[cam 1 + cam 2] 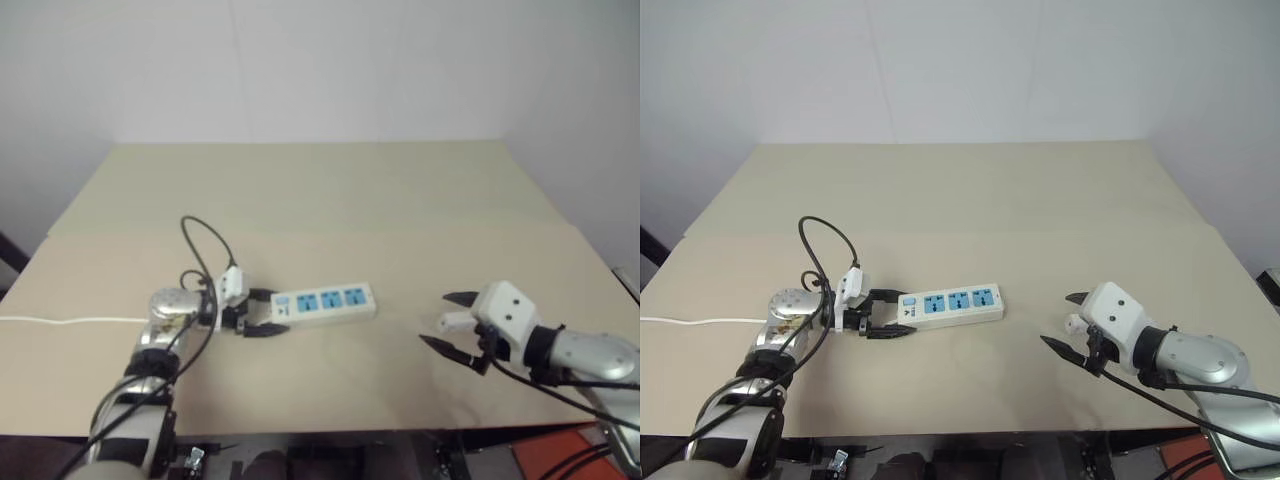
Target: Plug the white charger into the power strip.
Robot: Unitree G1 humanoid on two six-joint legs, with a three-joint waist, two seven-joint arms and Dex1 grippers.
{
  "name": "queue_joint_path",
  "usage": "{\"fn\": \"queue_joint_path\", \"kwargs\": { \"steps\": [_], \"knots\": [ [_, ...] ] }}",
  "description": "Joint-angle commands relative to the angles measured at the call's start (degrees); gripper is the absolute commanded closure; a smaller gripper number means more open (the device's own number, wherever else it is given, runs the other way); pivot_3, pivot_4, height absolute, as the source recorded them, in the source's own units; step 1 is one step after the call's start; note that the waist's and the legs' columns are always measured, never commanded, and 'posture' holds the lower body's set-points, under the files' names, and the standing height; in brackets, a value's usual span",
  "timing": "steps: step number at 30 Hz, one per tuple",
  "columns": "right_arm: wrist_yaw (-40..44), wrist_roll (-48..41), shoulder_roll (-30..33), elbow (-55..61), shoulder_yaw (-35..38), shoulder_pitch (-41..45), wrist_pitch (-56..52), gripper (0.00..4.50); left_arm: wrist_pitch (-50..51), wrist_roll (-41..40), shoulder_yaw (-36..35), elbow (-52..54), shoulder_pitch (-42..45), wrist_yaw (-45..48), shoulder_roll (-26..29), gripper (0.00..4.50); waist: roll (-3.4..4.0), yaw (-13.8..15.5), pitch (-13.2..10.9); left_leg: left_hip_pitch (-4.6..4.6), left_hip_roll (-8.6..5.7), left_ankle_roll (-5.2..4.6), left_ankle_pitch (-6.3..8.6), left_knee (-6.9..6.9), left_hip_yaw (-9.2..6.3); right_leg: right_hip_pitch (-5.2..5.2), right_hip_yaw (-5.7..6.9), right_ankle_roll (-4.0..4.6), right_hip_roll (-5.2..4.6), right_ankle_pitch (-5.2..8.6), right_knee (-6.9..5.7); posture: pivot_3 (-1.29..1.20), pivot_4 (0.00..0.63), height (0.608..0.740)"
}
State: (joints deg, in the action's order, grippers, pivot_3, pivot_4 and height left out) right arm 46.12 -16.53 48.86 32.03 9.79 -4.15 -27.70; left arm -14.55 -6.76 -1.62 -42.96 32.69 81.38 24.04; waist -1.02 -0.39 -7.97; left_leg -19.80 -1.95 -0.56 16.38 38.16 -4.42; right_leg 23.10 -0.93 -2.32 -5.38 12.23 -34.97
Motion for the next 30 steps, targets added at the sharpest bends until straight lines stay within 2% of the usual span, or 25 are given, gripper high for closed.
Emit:
{"fn": "queue_joint_path", "kwargs": {
  "steps": [1,9,19,30],
  "knots": [
    [0.36,0.51,0.57,-0.37,0.58,1.47,1.97,0.0,-1.5,-2.35,-0.87,3.1,0.08,-3.15,-0.67,0.01,0.0,0.25,0.0,0.0,-0.01,0.0,0.0,0.0,0.0,0.0,0.0,0.0,0.0,0.0,0.0,0.0,0.15,0.74],
    [0.67,-0.02,0.51,0.31,1.54,0.6,1.63,0.0,-2.96,-8.04,-1.22,0.71,-0.65,3.53,-0.15,0.01,0.0,-0.09,0.0,-0.01,0.0,0.0,0.0,0.0,0.02,0.02,0.0,0.01,0.0,0.0,0.0,0.0,0.15,0.74],
    [0.82,0.02,0.97,0.66,2.83,-0.01,1.6,0.0,-10.75,-5.31,-0.98,-14.03,4.98,2.67,0.25,0.01,0.0,-0.23,0.0,0.04,-0.01,0.0,0.0,0.0,0.03,-0.03,0.0,0.01,0.01,0.0,0.01,0.0,0.15,0.74],
    [0.92,0.01,1.33,1.3,3.3,-0.11,1.51,0.0,-12.24,-5.12,-0.7,-18.32,5.98,6.05,-0.77,0.01,0.01,-0.28,0.01,0.06,-0.01,-0.01,0.0,0.0,0.03,-0.04,-0.01,0.01,0.01,0.0,0.0,0.0,0.15,0.74]
  ]
}}
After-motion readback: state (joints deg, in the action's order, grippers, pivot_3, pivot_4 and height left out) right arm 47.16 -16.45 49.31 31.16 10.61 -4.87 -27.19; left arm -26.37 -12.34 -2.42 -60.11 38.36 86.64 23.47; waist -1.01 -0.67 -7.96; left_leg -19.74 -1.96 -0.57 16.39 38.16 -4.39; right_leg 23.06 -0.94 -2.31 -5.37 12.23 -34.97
